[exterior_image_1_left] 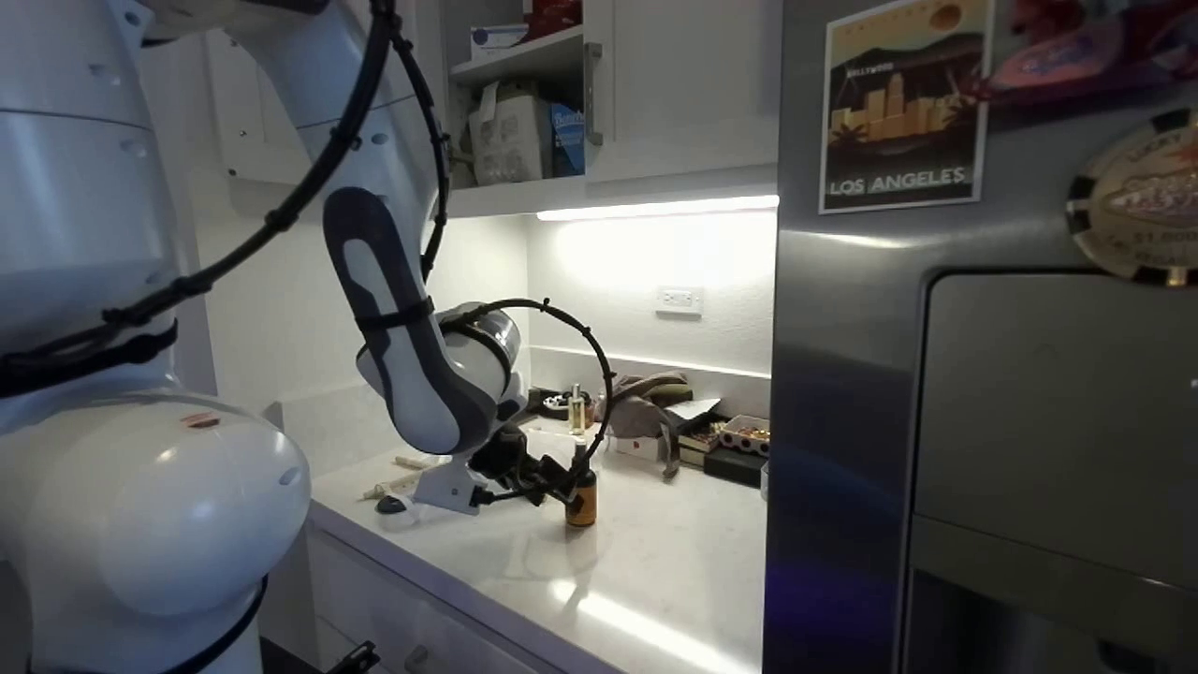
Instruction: Take the bottle on the counter, put it in the kitchen cabinet and close it, then take the blind on the counter and hang it to the wall
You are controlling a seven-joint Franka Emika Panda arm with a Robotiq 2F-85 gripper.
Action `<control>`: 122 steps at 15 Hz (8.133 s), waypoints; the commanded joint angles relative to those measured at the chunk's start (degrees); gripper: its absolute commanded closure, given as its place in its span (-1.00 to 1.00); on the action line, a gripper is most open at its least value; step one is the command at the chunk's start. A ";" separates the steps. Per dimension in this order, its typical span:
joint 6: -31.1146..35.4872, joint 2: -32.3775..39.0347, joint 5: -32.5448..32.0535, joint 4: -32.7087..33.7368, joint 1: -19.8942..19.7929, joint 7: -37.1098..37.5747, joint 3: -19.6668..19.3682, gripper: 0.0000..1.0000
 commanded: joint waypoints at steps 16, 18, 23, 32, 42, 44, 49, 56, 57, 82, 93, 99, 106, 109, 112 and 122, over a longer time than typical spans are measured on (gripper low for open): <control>0.20 5.18 -26.95 3.37 -0.77 25.17 -3.66 -1.00; 0.73 5.47 -26.03 4.02 -0.17 25.05 -2.96 -1.00; 1.48 5.97 -26.29 5.58 0.83 25.47 -2.22 -1.00; -3.57 8.69 -25.80 7.59 1.87 25.43 -1.21 -0.73; -5.56 8.84 -24.82 7.31 0.42 25.66 2.57 0.46; -5.11 8.73 -24.64 7.44 0.26 25.69 2.67 0.46; -1.12 2.53 -20.49 5.42 -0.10 22.02 2.27 0.46; 6.49 -9.06 -4.02 3.13 0.47 4.71 0.16 0.46; 6.72 -10.33 -0.59 2.72 0.70 1.02 0.04 0.46; -9.66 -40.91 72.39 9.12 6.45 -58.86 13.10 0.46; -2.74 -41.94 87.50 12.76 -7.25 -68.51 19.21 -0.04; -2.61 -40.32 88.77 13.80 -7.87 -69.16 19.59 -0.04; -4.08 -37.53 89.61 20.15 -13.05 -68.65 23.94 0.46; -3.64 -35.58 88.66 23.09 -16.22 -68.10 26.07 0.46; -3.75 -33.20 88.16 26.24 -18.43 -67.71 27.82 0.46; -5.29 -26.05 84.84 37.08 -22.79 -65.94 32.45 0.46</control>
